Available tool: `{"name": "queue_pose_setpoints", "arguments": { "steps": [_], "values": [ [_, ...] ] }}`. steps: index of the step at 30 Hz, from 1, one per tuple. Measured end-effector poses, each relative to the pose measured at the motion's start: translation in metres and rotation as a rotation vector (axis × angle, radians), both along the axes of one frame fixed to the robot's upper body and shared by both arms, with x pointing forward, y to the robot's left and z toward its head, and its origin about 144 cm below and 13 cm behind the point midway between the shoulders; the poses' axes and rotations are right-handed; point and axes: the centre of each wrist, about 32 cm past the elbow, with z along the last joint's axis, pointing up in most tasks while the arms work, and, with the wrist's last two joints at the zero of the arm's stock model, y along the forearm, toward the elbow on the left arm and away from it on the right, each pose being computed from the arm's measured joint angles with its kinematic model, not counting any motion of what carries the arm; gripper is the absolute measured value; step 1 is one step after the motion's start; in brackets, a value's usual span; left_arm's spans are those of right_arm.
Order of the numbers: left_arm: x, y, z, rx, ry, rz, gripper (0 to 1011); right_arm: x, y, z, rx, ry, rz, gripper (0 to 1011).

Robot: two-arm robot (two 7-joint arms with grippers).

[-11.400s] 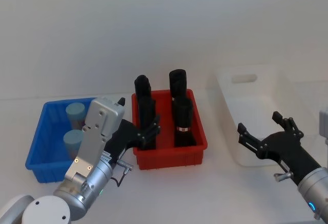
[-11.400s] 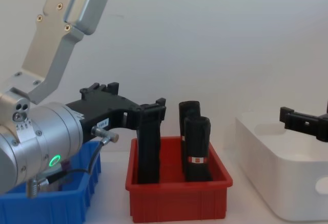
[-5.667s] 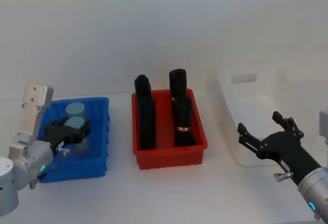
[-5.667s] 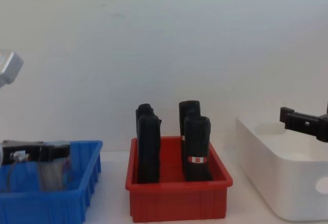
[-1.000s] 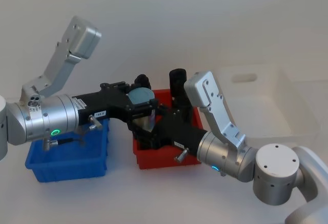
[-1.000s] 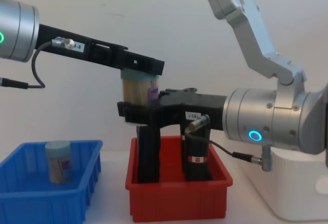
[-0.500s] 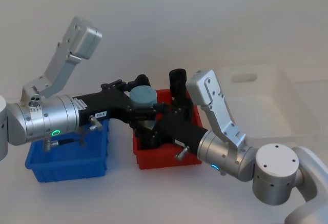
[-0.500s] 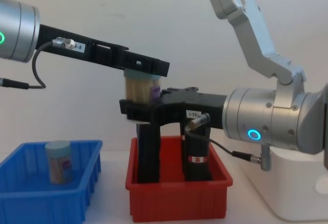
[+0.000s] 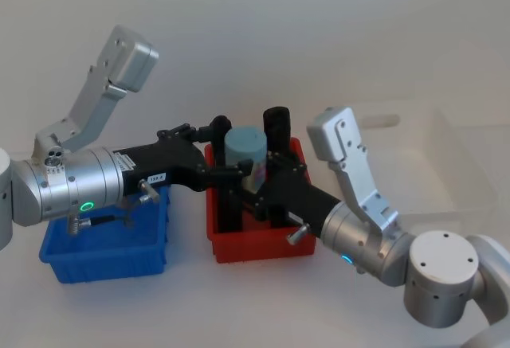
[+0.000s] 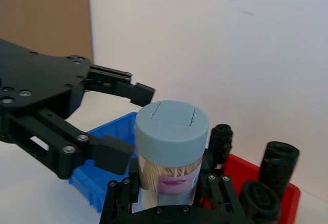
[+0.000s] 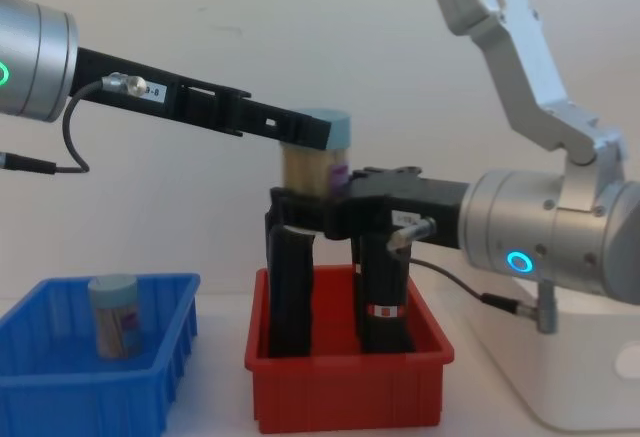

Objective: Pick the cotton swabs from the blue box and place them into the white box.

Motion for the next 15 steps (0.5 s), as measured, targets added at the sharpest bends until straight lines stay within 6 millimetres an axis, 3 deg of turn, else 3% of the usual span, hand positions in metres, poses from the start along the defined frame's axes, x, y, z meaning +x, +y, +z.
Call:
{"name": "queue_pose_setpoints", "arguments": {
  "steps": [15],
  "values": [
    [0.0, 0.0, 0.0, 0.0, 0.0, 0.0, 1004, -0.016, -0.038, 0.003, 0.026, -0.017, -0.211, 642]
  ]
}}
